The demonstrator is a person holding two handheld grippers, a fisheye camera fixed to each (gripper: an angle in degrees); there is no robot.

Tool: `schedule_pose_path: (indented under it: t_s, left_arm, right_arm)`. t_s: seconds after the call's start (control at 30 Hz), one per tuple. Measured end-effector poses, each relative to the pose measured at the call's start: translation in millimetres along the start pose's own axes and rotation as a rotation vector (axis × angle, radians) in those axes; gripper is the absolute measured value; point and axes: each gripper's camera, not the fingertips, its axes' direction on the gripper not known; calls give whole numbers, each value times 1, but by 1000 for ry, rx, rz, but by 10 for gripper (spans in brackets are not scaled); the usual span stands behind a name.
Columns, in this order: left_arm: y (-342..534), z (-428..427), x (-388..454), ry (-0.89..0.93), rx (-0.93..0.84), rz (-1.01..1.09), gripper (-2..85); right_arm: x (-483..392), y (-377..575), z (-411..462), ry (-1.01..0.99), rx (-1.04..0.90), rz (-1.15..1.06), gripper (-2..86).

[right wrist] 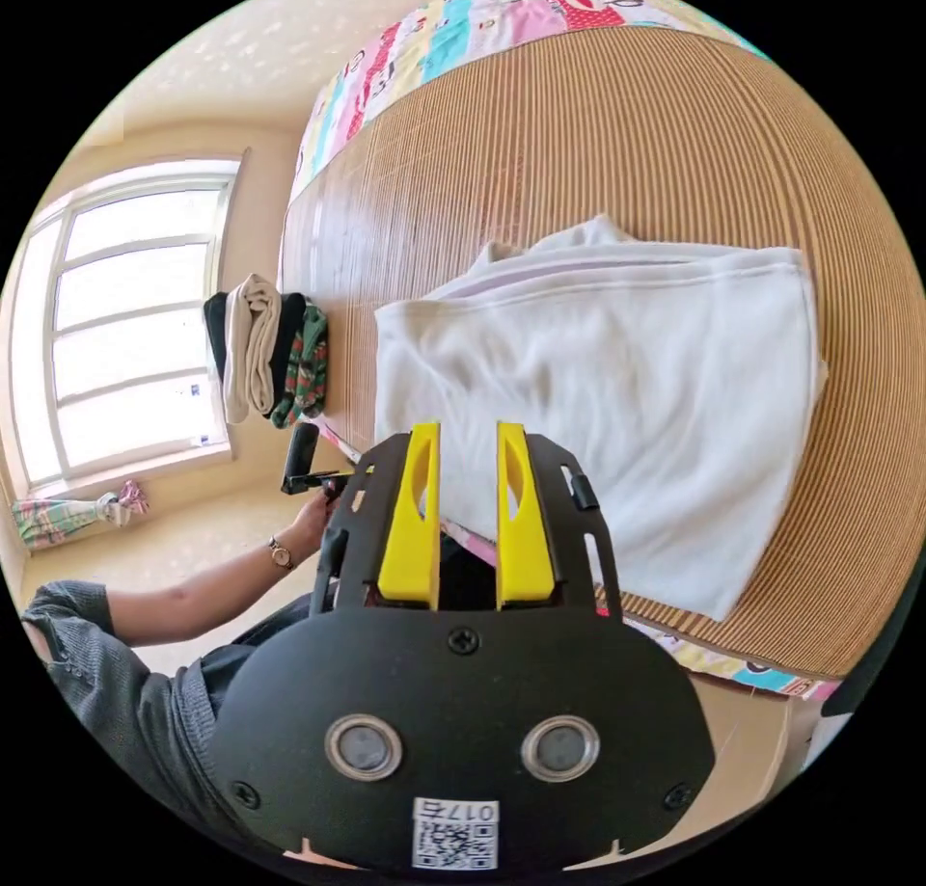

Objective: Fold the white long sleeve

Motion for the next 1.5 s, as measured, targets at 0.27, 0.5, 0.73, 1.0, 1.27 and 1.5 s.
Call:
schedule_pose_path:
  t_s: [0.27, 0.5, 0.73, 1.0, 1.27, 1.5]
  left_arm:
    - [1, 30, 19, 126, -24, 7, 55]
    - [27, 32, 124, -26, 36, 188, 51]
    - [66, 42, 169, -208, 131, 258, 65]
    - [117, 27, 135, -3, 178, 230, 83]
    - [104, 96, 161, -35, 180, 174, 87]
    - [68, 167, 199, -23, 167, 181, 156]
  right_arm:
    - [-133, -78, 121, 109, -347, -49, 195]
    - [-192, -136, 193, 554, -644, -149, 207]
    - [-182, -150, 153, 557, -655, -316, 96]
    - [-22, -59, -97, -208, -42, -411, 90]
    - [223, 9, -130, -208, 41, 124, 125]
    - [298, 17, -152, -424, 143, 157, 197]
